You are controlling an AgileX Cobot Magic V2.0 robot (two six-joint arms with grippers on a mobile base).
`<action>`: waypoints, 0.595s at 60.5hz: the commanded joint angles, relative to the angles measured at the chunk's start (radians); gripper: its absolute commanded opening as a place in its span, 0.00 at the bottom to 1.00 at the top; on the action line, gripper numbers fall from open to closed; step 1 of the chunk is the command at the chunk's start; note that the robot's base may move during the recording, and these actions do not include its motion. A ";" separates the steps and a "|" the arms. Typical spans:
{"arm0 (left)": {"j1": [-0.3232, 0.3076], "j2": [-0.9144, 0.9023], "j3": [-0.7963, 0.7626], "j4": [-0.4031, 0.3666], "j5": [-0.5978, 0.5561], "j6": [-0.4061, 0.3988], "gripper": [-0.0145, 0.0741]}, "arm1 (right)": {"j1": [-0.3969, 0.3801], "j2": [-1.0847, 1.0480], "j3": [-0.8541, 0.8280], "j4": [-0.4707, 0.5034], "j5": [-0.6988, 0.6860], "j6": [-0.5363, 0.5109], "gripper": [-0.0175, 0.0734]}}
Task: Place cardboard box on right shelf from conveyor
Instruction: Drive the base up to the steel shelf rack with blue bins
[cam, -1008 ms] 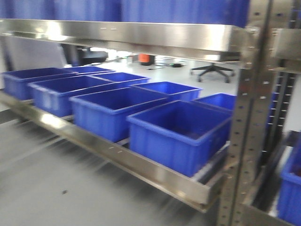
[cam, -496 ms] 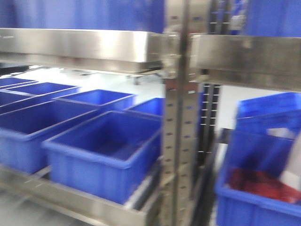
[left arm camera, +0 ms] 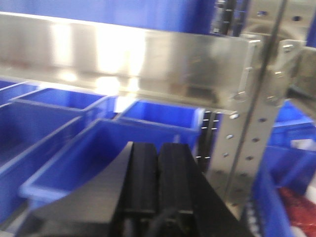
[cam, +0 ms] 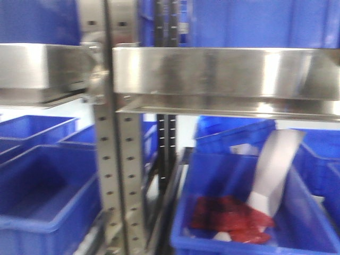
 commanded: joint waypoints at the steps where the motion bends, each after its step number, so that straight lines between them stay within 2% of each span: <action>1: -0.004 -0.007 -0.003 -0.005 -0.082 -0.003 0.03 | -0.006 0.008 -0.032 -0.007 -0.107 -0.009 0.25; 36: -0.004 -0.007 -0.003 -0.005 -0.082 -0.003 0.03 | -0.006 0.008 -0.032 -0.007 -0.107 -0.009 0.25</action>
